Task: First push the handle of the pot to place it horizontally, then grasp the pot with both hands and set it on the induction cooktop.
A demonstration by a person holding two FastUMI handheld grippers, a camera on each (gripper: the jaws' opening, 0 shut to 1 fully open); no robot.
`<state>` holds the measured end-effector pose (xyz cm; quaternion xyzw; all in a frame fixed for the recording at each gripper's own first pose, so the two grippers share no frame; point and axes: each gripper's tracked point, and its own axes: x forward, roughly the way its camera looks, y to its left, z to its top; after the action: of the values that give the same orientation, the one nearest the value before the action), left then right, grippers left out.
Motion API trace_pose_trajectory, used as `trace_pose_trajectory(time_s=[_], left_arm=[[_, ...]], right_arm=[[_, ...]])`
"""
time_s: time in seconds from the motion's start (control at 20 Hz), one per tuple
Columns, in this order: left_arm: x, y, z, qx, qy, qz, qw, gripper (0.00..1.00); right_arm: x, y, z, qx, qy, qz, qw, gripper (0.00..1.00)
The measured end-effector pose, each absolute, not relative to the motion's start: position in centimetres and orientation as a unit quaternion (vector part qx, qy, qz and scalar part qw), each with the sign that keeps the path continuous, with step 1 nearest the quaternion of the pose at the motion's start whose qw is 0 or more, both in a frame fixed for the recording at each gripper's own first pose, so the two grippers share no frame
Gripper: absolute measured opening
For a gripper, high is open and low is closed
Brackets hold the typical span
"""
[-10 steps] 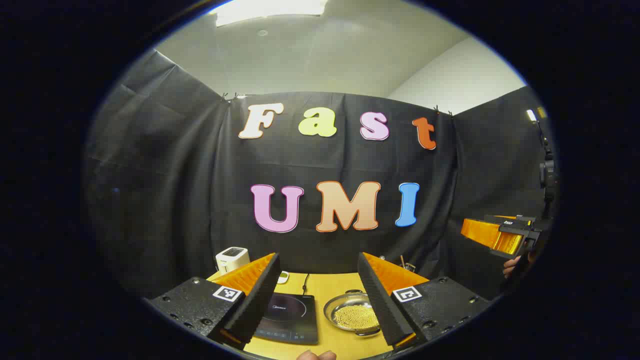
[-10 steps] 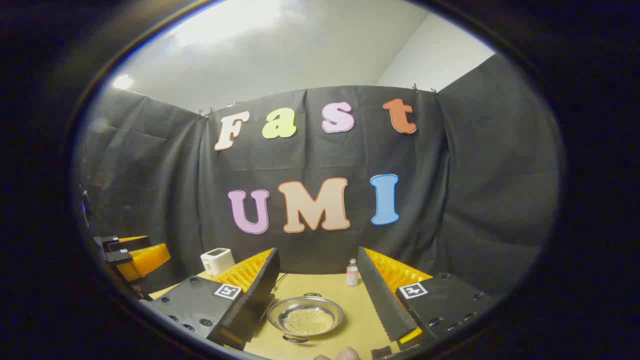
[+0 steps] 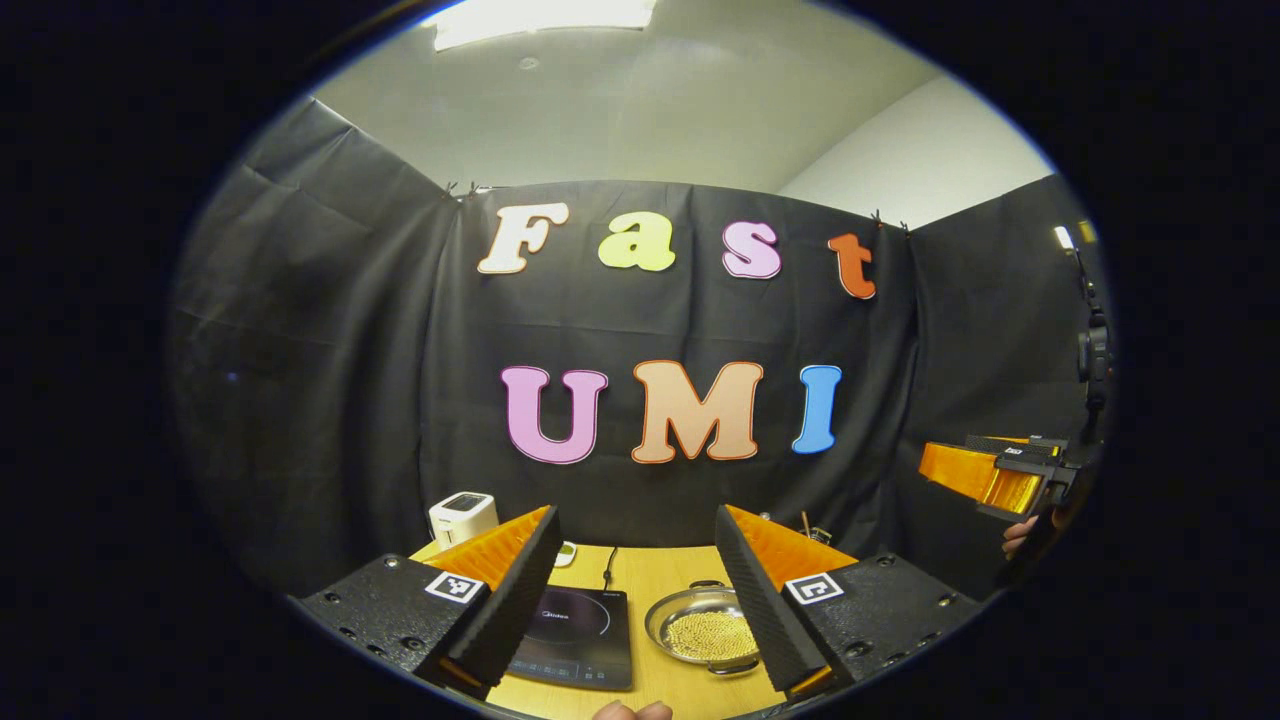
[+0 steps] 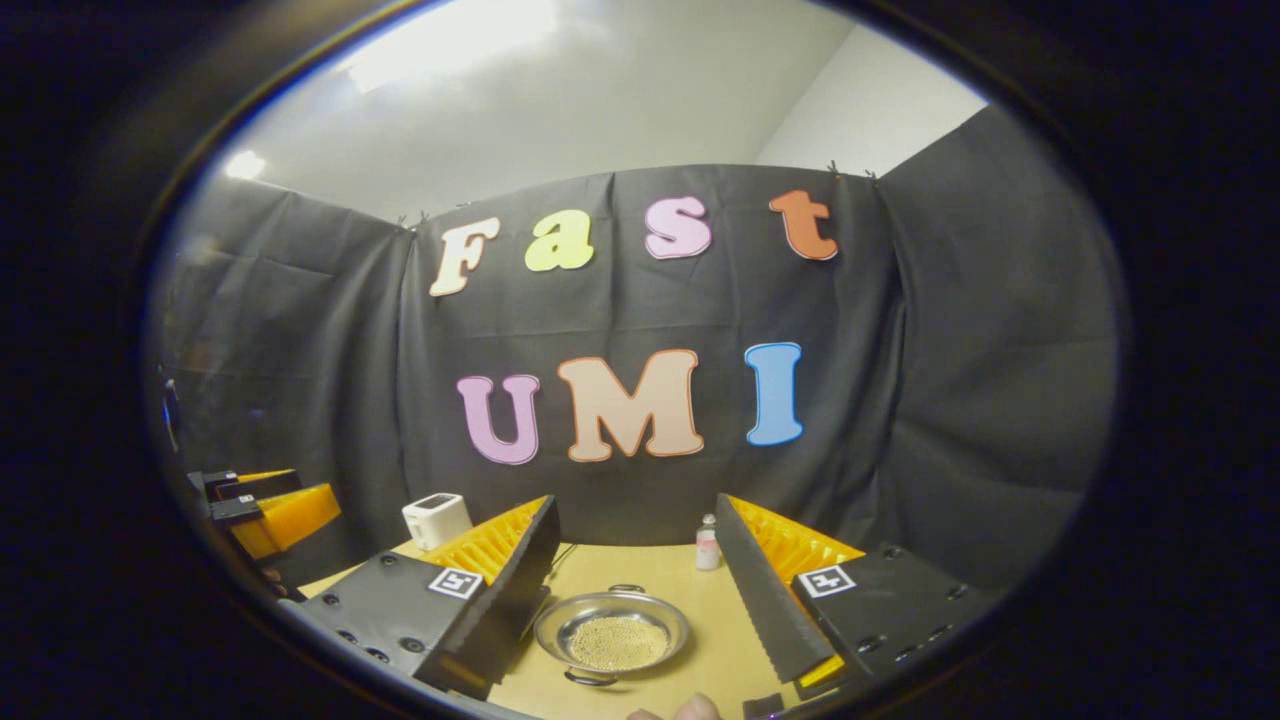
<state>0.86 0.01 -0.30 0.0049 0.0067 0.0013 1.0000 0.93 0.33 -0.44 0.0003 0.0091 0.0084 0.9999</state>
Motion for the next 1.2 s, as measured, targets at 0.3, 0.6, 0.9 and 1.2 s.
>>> trace_pose_trajectory(time_s=[0.3,0.6,0.9,1.2], left_arm=[[0.6,0.4,-0.6,0.007,0.009,0.001,1.000,0.94],[0.6,2.0,-1.1,0.005,0.014,0.006,1.000,0.89],[1.0,4.0,-2.5,-0.005,0.026,0.001,1.000,0.94],[2.1,5.2,-3.3,-0.015,0.035,0.017,0.999,0.89]], right_arm=[[1.2,0.7,-0.8,-0.001,0.016,0.010,1.000,0.97],[2.0,2.4,-2.4,-0.007,0.037,0.012,0.999,0.86],[2.8,4.0,-5.8,-0.019,0.081,0.005,0.996,0.24],[4.7,5.3,-10.3,0.006,0.142,0.024,0.990,0.02]])
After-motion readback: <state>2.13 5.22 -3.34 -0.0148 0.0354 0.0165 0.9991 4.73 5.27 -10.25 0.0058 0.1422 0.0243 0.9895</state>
